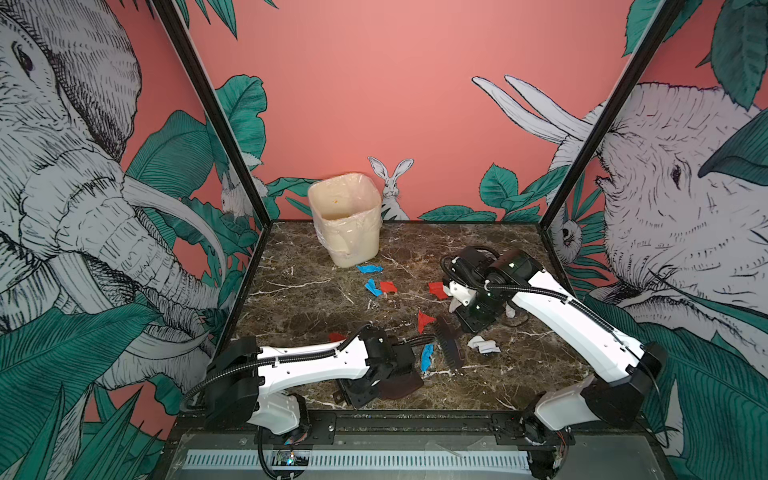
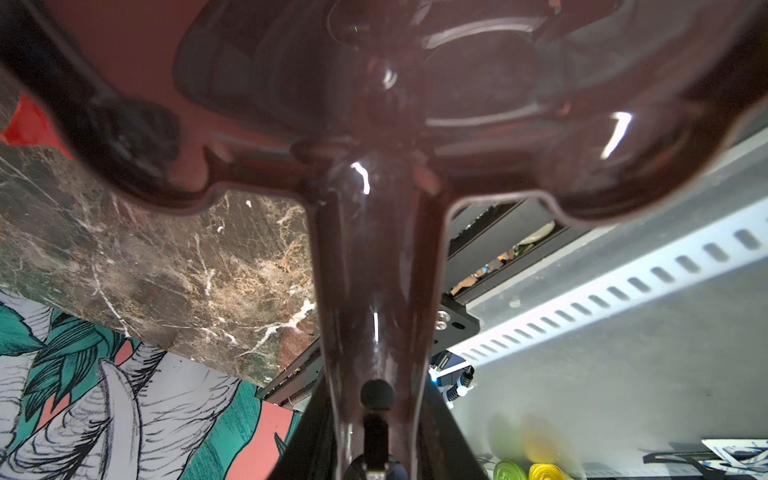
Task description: Sweep away the paper scraps from the table
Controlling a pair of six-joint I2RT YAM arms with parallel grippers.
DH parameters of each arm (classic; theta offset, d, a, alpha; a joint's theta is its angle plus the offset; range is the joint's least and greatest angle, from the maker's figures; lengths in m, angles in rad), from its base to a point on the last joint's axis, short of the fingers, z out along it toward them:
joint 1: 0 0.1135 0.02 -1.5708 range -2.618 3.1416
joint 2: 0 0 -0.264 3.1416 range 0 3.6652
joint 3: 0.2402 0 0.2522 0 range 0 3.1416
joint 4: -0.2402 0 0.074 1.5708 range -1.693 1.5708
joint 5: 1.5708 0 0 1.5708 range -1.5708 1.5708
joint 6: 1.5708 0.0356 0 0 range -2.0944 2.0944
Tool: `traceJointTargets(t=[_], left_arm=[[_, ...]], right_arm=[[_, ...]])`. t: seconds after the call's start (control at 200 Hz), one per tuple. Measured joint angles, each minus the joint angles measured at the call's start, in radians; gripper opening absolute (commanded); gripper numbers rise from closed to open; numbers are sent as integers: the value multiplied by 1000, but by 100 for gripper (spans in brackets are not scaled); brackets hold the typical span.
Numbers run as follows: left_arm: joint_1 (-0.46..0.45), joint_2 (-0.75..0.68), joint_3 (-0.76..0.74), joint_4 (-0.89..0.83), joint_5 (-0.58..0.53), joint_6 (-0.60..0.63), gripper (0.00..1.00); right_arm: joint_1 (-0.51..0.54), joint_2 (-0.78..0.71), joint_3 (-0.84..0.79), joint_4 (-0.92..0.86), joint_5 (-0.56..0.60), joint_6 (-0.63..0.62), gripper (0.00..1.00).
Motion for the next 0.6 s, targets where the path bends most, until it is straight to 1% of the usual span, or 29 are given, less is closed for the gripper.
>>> traceJointTargets(t=[0.265, 0.6], left_arm=[[0, 2, 0, 21, 2, 0, 0], [0, 18, 0, 38, 17, 1, 0]], right_arm=[[0, 15, 0, -9, -11, -8, 0], [0, 23, 0, 5, -53, -7, 0]])
